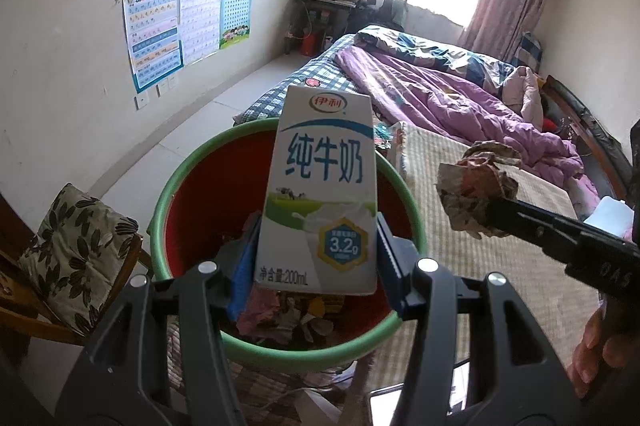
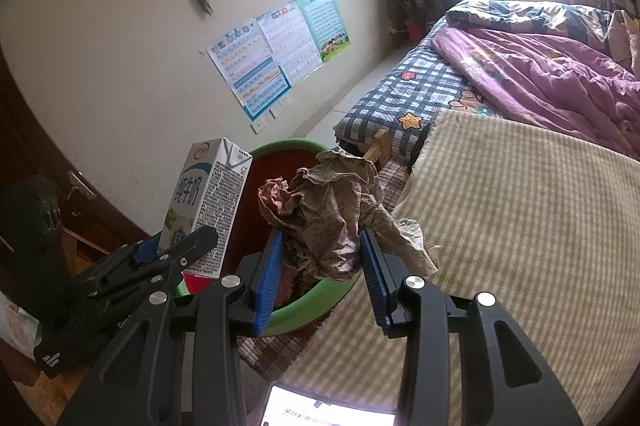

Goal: Collect trash
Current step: 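Carry the milk carton over the bucket with the left gripper while the right gripper carries the brown paper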

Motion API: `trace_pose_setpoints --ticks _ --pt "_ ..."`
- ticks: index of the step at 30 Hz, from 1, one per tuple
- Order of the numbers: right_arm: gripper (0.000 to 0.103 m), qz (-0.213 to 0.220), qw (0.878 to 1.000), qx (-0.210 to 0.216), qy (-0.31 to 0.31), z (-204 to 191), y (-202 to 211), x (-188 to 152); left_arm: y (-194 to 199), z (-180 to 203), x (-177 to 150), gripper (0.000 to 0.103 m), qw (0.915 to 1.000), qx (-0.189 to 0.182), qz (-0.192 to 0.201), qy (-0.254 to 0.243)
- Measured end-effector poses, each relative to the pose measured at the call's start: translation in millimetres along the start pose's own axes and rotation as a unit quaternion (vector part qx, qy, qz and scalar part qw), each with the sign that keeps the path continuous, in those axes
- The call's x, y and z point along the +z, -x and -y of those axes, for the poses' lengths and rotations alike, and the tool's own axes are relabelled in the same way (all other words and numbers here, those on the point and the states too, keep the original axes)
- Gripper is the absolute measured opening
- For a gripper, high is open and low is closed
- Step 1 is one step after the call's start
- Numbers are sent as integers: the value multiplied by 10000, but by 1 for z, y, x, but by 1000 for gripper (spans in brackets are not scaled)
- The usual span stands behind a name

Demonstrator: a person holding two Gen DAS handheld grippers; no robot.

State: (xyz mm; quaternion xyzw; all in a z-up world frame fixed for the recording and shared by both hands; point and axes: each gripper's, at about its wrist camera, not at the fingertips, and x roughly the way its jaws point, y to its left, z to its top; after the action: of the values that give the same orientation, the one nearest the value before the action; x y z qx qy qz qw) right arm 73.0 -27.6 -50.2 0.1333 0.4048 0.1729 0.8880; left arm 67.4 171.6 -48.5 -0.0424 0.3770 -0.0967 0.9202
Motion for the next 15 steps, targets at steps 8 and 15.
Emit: trace_pose_setpoints --ticks 8,15 --pt "39 -50 10000 -18 -51 -1 -10 1 -9 -8 1 51 9999 -30 -105 -47" --pt "39 -118 9999 -8 -37 -1 -19 3 -15 -14 2 51 9998 -3 -181 -8"
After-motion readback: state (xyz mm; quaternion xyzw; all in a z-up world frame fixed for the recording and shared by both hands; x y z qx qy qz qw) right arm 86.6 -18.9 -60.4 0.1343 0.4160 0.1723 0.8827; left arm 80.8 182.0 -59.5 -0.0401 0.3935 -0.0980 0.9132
